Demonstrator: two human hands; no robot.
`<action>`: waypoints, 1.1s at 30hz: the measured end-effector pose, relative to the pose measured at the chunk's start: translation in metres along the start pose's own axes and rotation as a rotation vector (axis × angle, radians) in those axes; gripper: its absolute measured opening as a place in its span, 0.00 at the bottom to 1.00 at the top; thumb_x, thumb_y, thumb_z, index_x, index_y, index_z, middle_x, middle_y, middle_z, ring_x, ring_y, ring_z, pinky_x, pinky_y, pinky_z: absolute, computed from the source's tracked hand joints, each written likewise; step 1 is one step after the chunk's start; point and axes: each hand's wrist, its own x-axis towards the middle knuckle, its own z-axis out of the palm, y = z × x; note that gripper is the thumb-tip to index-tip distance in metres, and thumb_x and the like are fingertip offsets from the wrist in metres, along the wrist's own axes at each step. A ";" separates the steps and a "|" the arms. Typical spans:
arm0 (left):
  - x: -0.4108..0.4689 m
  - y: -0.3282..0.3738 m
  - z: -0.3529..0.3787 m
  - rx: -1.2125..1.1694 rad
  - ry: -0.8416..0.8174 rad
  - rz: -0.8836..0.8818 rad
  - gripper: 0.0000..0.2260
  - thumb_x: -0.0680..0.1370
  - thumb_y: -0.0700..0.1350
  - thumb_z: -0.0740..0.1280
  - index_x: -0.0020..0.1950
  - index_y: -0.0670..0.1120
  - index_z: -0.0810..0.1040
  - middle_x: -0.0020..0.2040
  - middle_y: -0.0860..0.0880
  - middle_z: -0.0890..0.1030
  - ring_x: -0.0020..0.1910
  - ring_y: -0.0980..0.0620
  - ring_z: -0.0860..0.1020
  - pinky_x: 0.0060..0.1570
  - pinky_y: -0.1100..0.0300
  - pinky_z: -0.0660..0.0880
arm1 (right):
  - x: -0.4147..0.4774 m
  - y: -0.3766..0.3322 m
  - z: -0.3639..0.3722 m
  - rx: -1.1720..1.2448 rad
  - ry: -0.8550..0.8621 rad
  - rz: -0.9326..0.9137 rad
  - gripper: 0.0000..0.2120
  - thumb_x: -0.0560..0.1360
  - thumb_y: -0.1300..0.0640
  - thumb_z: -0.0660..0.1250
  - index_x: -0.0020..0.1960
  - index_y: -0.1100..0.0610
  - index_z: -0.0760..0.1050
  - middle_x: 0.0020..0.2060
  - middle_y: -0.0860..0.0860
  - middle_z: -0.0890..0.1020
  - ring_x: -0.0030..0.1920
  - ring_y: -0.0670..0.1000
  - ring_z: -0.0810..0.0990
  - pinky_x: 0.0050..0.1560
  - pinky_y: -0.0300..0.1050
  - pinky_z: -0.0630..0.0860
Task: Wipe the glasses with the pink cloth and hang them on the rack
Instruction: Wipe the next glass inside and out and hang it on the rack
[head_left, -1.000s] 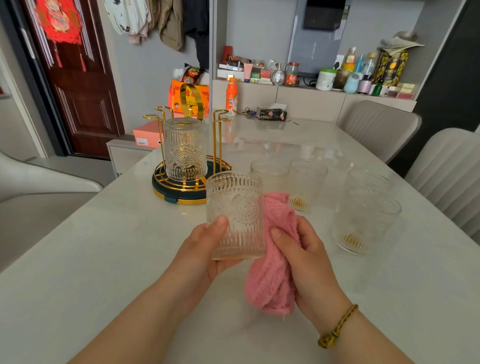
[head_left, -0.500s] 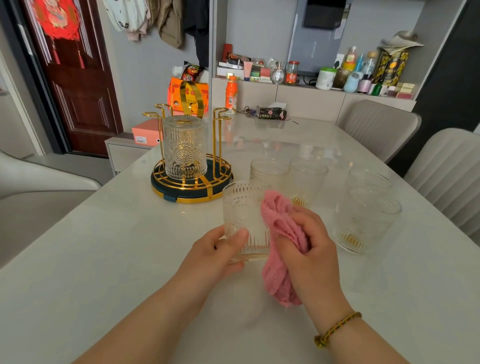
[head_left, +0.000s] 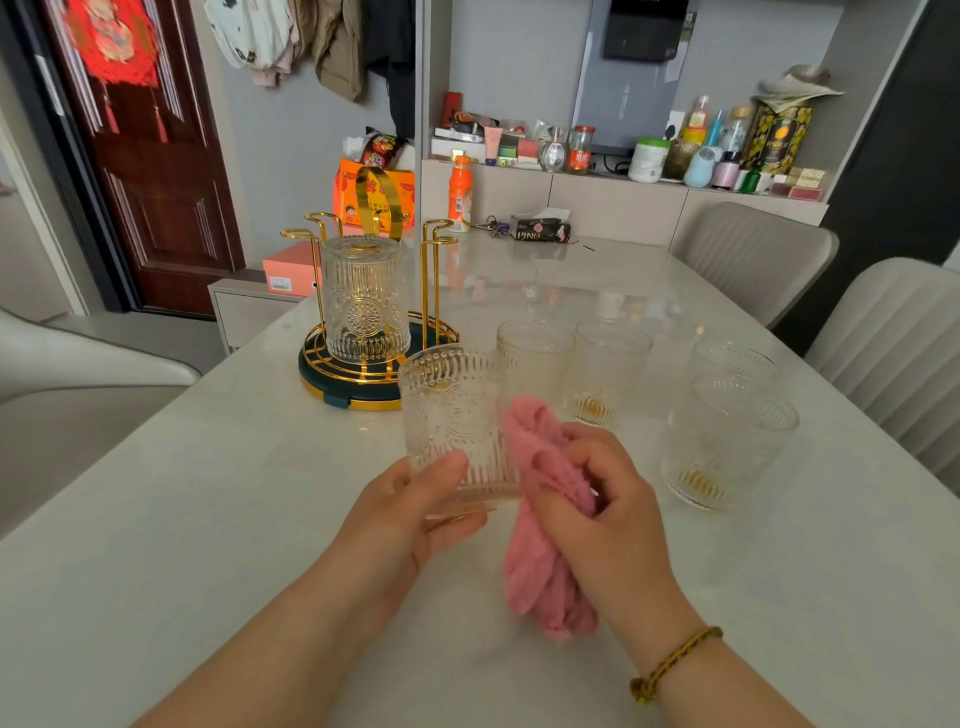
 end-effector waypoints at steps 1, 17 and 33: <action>0.001 0.000 -0.002 0.030 0.016 0.001 0.20 0.63 0.49 0.73 0.52 0.45 0.78 0.44 0.49 0.85 0.43 0.54 0.83 0.44 0.62 0.80 | -0.002 -0.001 0.003 -0.076 -0.001 -0.084 0.04 0.61 0.52 0.66 0.35 0.46 0.75 0.46 0.39 0.76 0.48 0.33 0.74 0.44 0.24 0.69; 0.004 0.000 -0.008 0.030 -0.093 0.055 0.37 0.56 0.56 0.70 0.62 0.40 0.74 0.52 0.46 0.83 0.51 0.50 0.82 0.47 0.60 0.79 | -0.008 -0.007 0.006 -0.174 0.021 -0.264 0.04 0.61 0.55 0.63 0.36 0.49 0.70 0.49 0.43 0.73 0.48 0.32 0.73 0.40 0.23 0.68; 0.006 0.001 -0.009 0.026 -0.091 0.052 0.34 0.56 0.55 0.69 0.59 0.42 0.75 0.52 0.44 0.83 0.50 0.50 0.82 0.48 0.58 0.80 | -0.007 -0.010 0.003 -0.187 -0.021 -0.209 0.04 0.61 0.52 0.63 0.35 0.50 0.69 0.46 0.42 0.72 0.43 0.35 0.73 0.37 0.23 0.67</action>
